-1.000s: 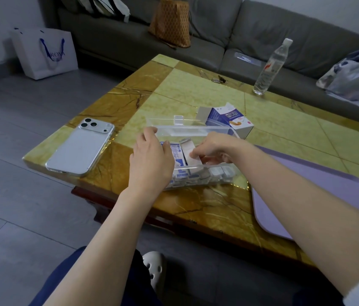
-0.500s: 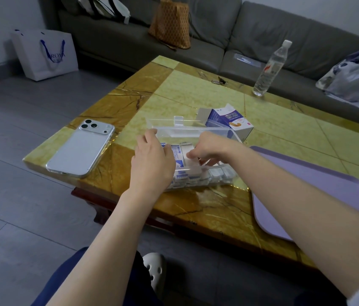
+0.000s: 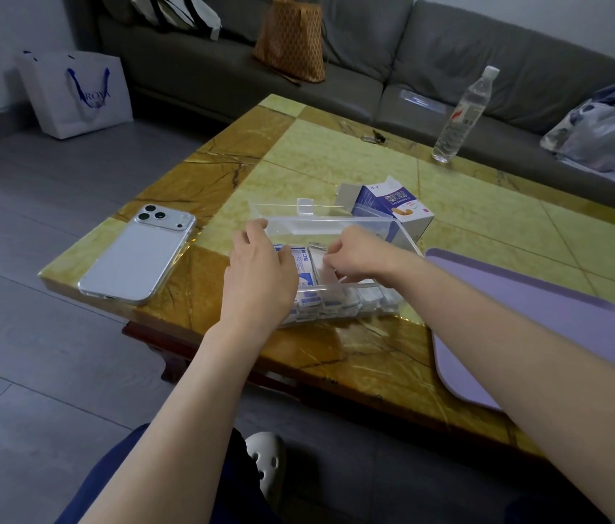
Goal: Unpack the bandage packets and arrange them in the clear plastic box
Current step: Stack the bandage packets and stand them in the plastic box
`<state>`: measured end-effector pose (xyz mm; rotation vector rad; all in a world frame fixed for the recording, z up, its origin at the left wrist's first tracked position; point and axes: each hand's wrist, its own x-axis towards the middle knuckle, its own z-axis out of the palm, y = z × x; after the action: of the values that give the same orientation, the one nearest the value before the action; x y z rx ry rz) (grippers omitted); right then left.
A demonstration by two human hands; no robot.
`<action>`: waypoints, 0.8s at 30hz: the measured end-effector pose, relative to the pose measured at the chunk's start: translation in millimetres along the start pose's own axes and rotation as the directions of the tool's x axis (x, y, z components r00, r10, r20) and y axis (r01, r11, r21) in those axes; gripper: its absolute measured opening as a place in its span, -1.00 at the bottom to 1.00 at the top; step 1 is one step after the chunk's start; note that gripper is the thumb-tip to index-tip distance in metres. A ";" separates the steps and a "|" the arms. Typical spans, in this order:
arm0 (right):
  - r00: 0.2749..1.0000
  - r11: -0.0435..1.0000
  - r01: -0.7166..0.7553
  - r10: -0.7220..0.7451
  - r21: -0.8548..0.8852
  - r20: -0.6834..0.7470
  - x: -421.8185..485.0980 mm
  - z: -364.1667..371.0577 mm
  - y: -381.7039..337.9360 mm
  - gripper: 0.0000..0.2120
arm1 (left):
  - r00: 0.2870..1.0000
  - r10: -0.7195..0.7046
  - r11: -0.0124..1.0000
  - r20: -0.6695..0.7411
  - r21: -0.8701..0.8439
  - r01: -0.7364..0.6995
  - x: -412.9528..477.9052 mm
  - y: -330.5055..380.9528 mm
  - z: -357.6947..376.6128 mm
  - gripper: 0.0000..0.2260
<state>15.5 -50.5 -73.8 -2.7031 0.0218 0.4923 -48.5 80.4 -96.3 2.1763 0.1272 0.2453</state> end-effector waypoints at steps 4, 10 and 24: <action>0.998 0.998 0.058 -0.058 0.005 -0.019 -0.1 0.8 3.9 -0.70 | 1.000 0.007 1.000 -0.003 -0.006 -0.007 0.0 -0.2 0.4 -0.59; 0.974 0.982 0.145 -0.120 0.117 -0.192 -14.4 -7.3 8.2 -0.64 | 1.000 -0.008 0.999 -0.007 -0.047 0.007 4.3 -2.9 1.9 -0.61; 0.852 0.875 0.484 -0.471 0.000 -0.227 -64.7 11.8 53.5 -0.81 | 0.943 -0.278 0.828 0.185 -0.452 0.332 43.4 -13.9 6.6 -0.57</action>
<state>-53.6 -98.8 -81.9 -2.5582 -0.5565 0.0365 -4.7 91.1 -105.7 1.6387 0.3162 -0.0325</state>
